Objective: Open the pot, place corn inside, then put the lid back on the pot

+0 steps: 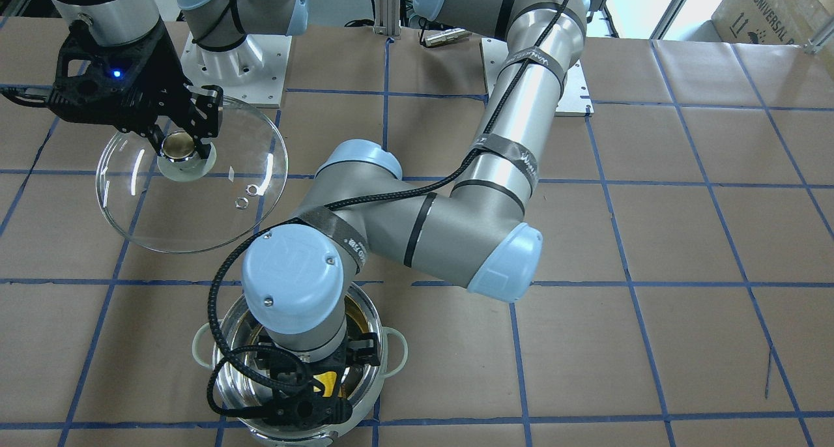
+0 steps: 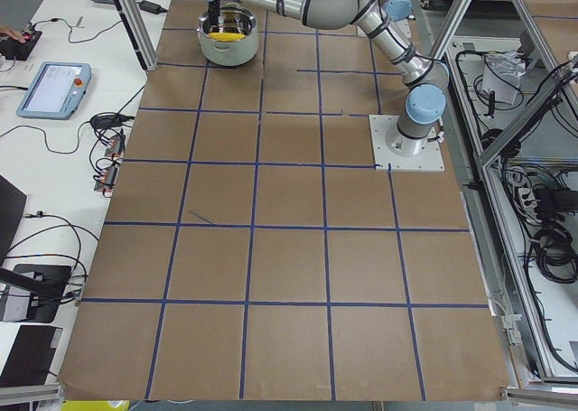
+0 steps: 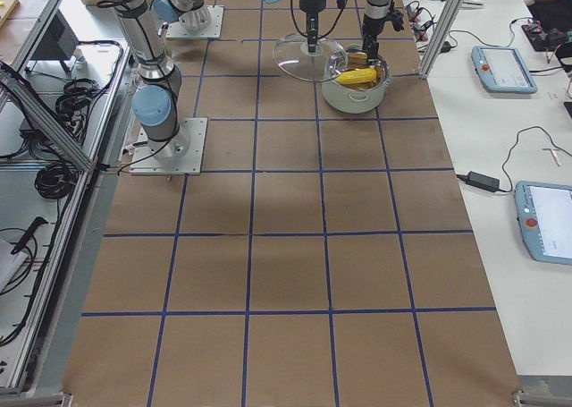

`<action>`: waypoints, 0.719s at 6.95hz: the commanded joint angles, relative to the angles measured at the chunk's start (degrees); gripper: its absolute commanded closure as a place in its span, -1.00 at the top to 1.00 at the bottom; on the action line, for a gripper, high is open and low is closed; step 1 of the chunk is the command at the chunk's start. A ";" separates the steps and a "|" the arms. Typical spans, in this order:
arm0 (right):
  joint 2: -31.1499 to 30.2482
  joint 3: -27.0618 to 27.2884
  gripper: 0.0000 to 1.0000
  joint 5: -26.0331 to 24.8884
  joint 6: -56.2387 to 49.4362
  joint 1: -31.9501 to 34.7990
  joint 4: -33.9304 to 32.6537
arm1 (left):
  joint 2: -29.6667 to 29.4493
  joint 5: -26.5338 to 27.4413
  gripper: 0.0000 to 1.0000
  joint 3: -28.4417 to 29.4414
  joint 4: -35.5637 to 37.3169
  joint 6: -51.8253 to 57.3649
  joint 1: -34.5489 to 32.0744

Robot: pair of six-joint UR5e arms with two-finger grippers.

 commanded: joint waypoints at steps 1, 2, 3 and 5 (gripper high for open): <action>0.71 0.08 -0.40 0.32 0.70 0.39 -2.83 | 5.42 -0.64 1.00 -2.39 -4.33 6.13 4.27; 2.80 -0.10 -0.40 0.50 0.79 0.65 -5.55 | 9.02 -0.38 1.00 -6.32 -4.34 7.39 5.60; 5.17 -1.49 -0.41 1.20 1.31 1.70 -7.84 | 14.02 -0.29 1.00 -12.45 -4.34 7.57 7.18; 13.24 -7.18 -0.41 2.08 2.98 4.68 -10.66 | 26.48 -0.02 1.00 -28.42 -4.17 13.87 13.06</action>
